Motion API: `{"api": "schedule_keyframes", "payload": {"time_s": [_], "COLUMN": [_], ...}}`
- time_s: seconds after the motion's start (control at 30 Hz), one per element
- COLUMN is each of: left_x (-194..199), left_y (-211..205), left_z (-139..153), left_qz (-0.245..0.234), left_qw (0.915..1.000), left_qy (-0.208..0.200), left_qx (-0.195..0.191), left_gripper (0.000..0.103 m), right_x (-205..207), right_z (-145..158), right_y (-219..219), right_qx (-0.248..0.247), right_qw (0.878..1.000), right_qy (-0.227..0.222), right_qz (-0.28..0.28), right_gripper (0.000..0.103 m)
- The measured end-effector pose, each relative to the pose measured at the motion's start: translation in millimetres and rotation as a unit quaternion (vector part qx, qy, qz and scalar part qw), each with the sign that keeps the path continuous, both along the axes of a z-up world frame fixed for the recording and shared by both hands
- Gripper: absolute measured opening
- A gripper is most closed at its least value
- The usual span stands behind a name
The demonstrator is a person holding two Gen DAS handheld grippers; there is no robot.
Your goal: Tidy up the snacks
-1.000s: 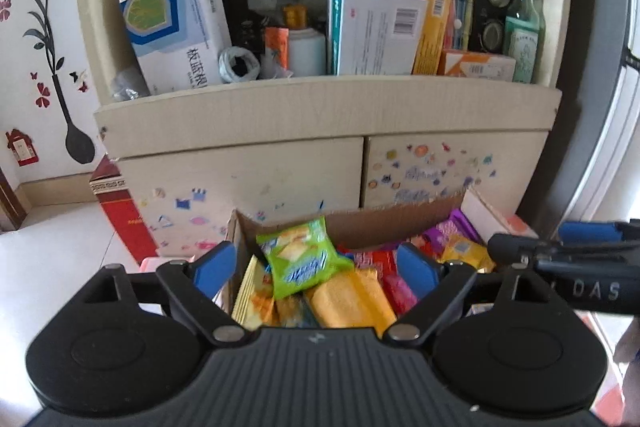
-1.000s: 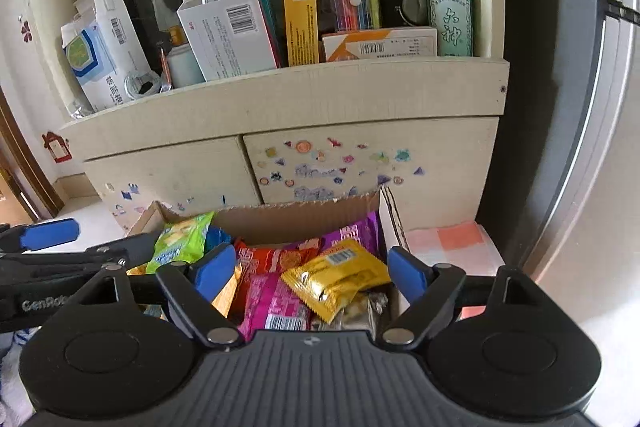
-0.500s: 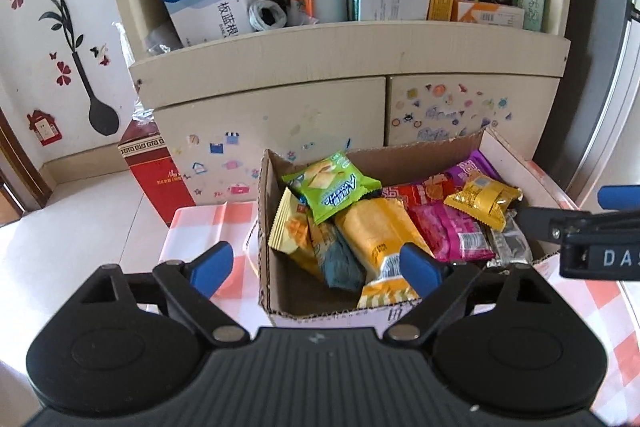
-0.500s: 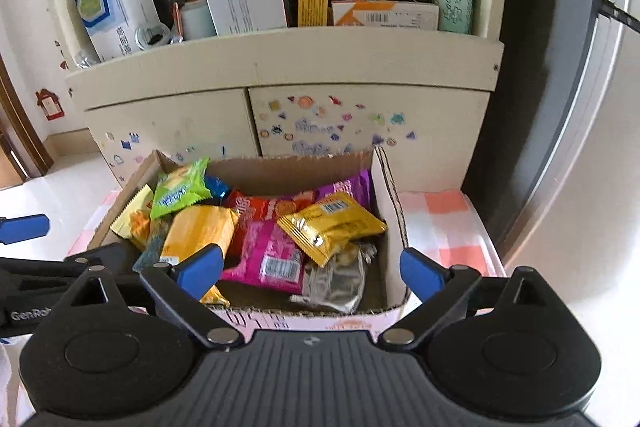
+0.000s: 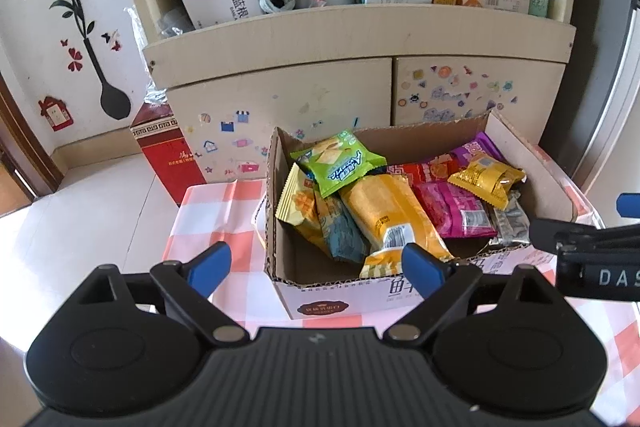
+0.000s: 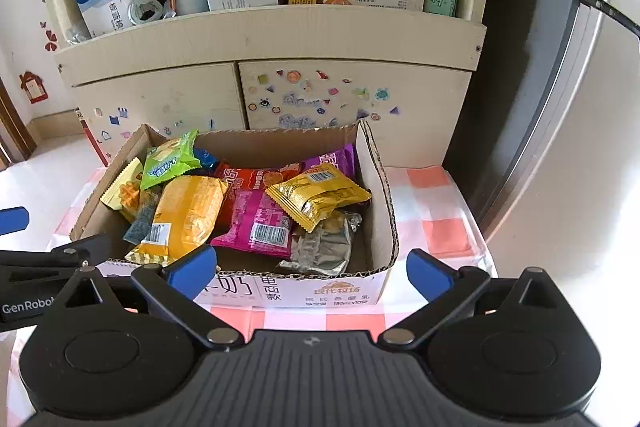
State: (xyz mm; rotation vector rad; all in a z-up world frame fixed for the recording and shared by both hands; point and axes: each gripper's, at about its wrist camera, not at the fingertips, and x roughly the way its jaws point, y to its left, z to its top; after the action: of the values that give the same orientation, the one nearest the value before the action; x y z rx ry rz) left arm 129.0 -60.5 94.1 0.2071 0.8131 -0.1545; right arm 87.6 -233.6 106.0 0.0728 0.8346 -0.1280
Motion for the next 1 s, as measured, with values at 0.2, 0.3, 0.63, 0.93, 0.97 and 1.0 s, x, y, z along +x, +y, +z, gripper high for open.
{"api": "schedule_keyframes", "payload": {"time_s": [0.2,0.3,0.63,0.93,0.97,1.0], "left_x": [4.7,7.2,12.5,14.8,15.6,16.3], "left_y": [-1.6,-3.2,-3.4,-11.8,-12.5,-12.9], "left_z": [-4.7,-7.3,-11.0,-14.7,-15.2,-15.4], "left_qz": [0.004,0.004,0.017,0.020,0.021,0.022], "left_qw": [0.9999,0.9999,0.9996,0.9991,0.9990,0.9990], "left_qy": [0.011,0.015,0.021,0.023,0.023,0.024], "left_qx": [0.003,0.006,0.010,0.031,0.032,0.032], "left_gripper": [0.092,0.092,0.092,0.093,0.093,0.093], "right_x": [7.5,11.1,18.4,24.6,25.5,26.7], "right_z": [-5.2,-7.3,-11.6,-17.8,-18.2,-18.5], "right_y": [1.3,4.6,7.0,9.6,9.5,9.3], "right_qx": [-0.012,-0.021,-0.037,-0.055,-0.057,-0.059], "right_qw": [1.000,1.000,0.999,0.998,0.998,0.998], "right_qy": [0.012,0.016,0.024,0.031,0.031,0.031], "right_qz": [0.003,0.013,0.018,0.014,0.013,0.013], "right_gripper": [0.103,0.103,0.103,0.103,0.103,0.103]}}
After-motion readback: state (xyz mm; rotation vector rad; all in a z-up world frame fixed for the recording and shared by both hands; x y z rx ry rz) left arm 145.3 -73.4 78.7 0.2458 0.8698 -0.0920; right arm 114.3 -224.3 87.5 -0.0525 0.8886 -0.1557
